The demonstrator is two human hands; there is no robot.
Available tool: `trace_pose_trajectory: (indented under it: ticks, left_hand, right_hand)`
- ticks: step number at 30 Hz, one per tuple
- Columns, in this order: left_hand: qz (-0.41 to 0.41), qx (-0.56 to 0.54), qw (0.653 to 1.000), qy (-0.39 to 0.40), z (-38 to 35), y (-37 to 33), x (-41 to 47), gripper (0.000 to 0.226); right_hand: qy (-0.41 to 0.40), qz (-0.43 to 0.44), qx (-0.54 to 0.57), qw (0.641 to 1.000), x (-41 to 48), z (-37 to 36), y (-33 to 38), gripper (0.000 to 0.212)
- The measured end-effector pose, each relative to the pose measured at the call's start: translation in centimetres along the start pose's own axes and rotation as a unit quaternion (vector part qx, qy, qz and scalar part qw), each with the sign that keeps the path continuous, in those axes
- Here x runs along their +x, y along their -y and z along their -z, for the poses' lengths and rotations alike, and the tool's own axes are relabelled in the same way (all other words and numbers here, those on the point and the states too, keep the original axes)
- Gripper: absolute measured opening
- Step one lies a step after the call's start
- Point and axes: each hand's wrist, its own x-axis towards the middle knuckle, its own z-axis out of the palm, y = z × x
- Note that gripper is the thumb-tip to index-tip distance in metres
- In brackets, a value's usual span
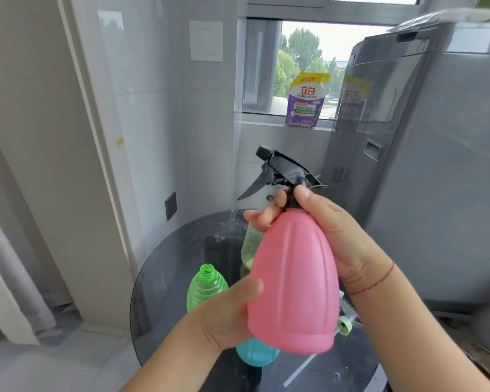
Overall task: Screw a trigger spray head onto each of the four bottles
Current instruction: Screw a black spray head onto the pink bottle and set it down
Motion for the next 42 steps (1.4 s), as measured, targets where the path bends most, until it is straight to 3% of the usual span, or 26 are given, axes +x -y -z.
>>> trace_pose_trajectory:
  ticks: [1,2,4,6,8,11,12,13,15,17,19,26,30,33,36,38,42]
  left_hand:
    - [0.002,0.051,0.998,0.021,-0.4,-0.7,0.1,0.068]
    - [0.014,0.103,0.995,0.003,-0.3,-0.9,0.1,0.067]
    - [0.028,0.23,0.966,-0.114,0.2,-0.6,0.8,0.083]
    - [0.009,0.35,0.902,-0.253,-0.9,-0.3,1.6,0.084]
    - [-0.025,0.444,0.83,-0.336,-1.8,0.2,2.3,0.078]
    - [-0.055,0.502,0.779,-0.371,-2.3,0.7,2.7,0.073]
    - [-0.05,0.493,0.79,-0.359,-2.0,0.6,2.5,0.07]
    - [-0.036,0.453,0.833,-0.316,-1.4,0.3,2.3,0.071]
    - [0.006,0.294,0.944,-0.148,0.2,-1.1,1.4,0.081]
    - [0.039,0.204,0.978,-0.025,0.9,-2.2,0.4,0.091]
    - [0.035,0.205,0.978,-0.013,0.8,-2.3,0.4,0.095]
    - [-0.023,0.244,0.965,-0.096,0.8,-3.3,0.5,0.096]
    - [-0.078,0.398,0.873,-0.272,3.1,-5.8,0.9,0.091]
    - [-0.098,0.418,0.836,-0.342,7.3,-7.4,1.2,0.093]
    - [-0.085,0.329,0.878,-0.337,12.5,-7.5,1.4,0.094]
    - [-0.052,0.284,0.908,-0.304,15.2,-6.4,1.6,0.095]
    - [-0.002,0.291,0.905,-0.311,20.4,-3.3,1.6,0.095]
  right_hand:
    - [-0.044,-0.002,-0.057,0.997,-0.1,0.2,0.3,0.024]
    - [-0.1,-0.003,-0.128,0.987,-0.2,0.3,0.4,0.025]
    - [-0.218,0.006,-0.26,0.941,0.1,0.3,0.1,0.029]
    - [-0.309,0.026,-0.307,0.9,0.4,0.2,-0.6,0.03]
    - [-0.369,0.047,-0.336,0.865,0.8,-0.3,-1.1,0.03]
    - [-0.396,0.067,-0.393,0.827,1.1,-0.8,-1.3,0.026]
    - [-0.38,0.065,-0.397,0.833,1.0,-0.6,-1.1,0.027]
    - [-0.343,0.059,-0.377,0.858,0.8,-0.3,-0.8,0.028]
    - [-0.213,0.024,-0.272,0.938,0.1,0.3,0.0,0.034]
    - [-0.112,-0.006,-0.191,0.975,-0.8,0.4,0.7,0.039]
    - [-0.095,0.002,-0.204,0.974,-0.9,0.3,0.8,0.039]
    - [-0.198,0.089,-0.269,0.938,1.1,-1.2,0.4,0.039]
    - [-0.24,0.119,-0.266,0.926,5.8,-2.4,-1.0,0.027]
    - [-0.186,0.019,-0.272,0.944,9.7,-2.4,-2.2,0.033]
    - [-0.105,-0.129,-0.268,0.949,12.3,-1.0,-4.6,0.045]
    - [-0.092,-0.182,-0.274,0.94,13.2,0.6,-6.6,0.054]
    - [-0.087,-0.241,-0.322,0.912,15.5,3.4,-11.0,0.054]
